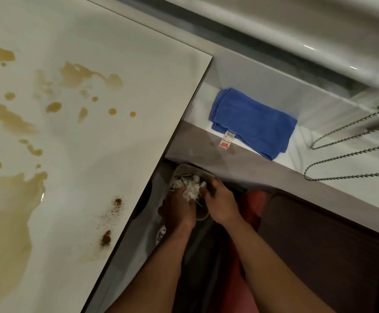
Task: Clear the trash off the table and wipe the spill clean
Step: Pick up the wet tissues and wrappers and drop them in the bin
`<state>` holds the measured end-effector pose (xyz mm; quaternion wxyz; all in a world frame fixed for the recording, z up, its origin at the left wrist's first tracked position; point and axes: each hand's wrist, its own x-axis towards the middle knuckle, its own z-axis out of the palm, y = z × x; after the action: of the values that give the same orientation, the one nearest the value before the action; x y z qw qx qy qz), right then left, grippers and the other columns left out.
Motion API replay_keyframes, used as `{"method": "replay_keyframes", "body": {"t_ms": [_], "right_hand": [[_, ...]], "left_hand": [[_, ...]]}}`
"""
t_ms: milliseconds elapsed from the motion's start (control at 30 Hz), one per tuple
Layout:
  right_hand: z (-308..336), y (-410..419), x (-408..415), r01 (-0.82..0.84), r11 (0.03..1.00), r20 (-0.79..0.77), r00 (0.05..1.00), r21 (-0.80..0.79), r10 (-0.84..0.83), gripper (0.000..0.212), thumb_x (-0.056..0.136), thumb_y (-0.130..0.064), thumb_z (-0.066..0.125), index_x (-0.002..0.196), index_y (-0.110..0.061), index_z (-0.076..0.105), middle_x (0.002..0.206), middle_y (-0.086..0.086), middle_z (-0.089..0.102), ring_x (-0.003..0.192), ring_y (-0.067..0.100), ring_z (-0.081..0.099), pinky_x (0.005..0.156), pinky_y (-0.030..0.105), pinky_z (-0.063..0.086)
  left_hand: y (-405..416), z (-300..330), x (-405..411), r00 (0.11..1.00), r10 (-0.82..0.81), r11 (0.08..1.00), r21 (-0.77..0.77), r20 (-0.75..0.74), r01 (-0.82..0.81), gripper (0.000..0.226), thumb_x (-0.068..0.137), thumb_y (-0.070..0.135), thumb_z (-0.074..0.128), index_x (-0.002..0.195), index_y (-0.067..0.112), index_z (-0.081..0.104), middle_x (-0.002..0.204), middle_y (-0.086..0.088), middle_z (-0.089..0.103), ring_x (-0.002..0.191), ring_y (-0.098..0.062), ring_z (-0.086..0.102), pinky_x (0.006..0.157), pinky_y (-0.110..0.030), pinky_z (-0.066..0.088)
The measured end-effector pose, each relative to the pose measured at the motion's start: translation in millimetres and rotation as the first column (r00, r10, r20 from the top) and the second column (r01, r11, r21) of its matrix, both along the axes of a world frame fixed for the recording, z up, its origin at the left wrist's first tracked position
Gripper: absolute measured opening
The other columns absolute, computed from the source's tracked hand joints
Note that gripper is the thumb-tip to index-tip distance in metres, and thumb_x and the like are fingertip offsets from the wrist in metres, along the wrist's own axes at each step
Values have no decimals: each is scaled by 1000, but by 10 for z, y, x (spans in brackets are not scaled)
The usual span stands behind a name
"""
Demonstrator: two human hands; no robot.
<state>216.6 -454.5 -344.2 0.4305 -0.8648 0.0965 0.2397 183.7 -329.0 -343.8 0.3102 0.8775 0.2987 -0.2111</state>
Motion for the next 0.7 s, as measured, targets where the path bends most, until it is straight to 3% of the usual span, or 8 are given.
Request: {"method": "replay_keyframes", "body": {"t_ms": [133, 267, 333, 467, 567, 700], "right_hand": [[48, -30, -36, 43, 996, 31, 998, 74, -45, 40, 100, -23, 63, 140, -24, 61, 139, -9, 61, 124, 5, 58, 109, 26, 45], [108, -139, -137, 82, 994, 58, 995, 78, -86, 43, 99, -26, 66, 142, -20, 61, 154, -6, 47, 135, 9, 52, 116, 34, 41], [137, -210, -163, 88, 995, 81, 992, 54, -92, 42, 99, -25, 66, 140, -19, 62, 155, -4, 44, 132, 12, 55, 115, 37, 43], [302, -198, -170, 68, 995, 134, 988, 68, -76, 36, 98, -24, 67, 133, -18, 66, 140, -5, 58, 124, 10, 59, 110, 40, 47], [605, -93, -176, 33, 997, 153, 987, 64, -43, 33, 98, -27, 66, 131, -22, 68, 135, -8, 63, 122, 6, 59, 110, 37, 47], [1272, 33, -342, -16, 998, 197, 980, 63, 3, 31, 98, -27, 65, 129, -25, 68, 129, -8, 68, 118, 4, 62, 108, 34, 48]], "left_hand": [[-33, -101, 38, 999, -45, 999, 2, 6, 45, 24, 97, 36, 58, 120, 32, 65, 125, 1, 67, 118, -26, 60, 93, -40, 43], [-55, -161, 49, 997, -83, 995, -50, -1, 83, 38, 96, 36, 58, 134, 38, 57, 142, 3, 58, 134, -25, 50, 112, -50, 33], [-58, -152, 34, 997, -75, 995, -71, 13, 76, 40, 95, 31, 59, 134, 39, 58, 142, 4, 58, 135, -24, 48, 114, -53, 29], [-31, 72, -76, 995, -56, 991, -113, 88, 66, 39, 91, 27, 61, 128, 36, 62, 132, 5, 65, 127, -22, 56, 111, -50, 36], [38, 356, -227, 979, -14, 972, -228, 204, 62, 40, 89, 23, 64, 128, 33, 63, 126, 3, 68, 117, -22, 63, 101, -48, 49], [169, 1056, -475, 954, 37, 916, -391, 299, 87, 42, 91, 15, 66, 132, 25, 64, 126, 5, 69, 115, -10, 64, 99, -32, 53]]}}
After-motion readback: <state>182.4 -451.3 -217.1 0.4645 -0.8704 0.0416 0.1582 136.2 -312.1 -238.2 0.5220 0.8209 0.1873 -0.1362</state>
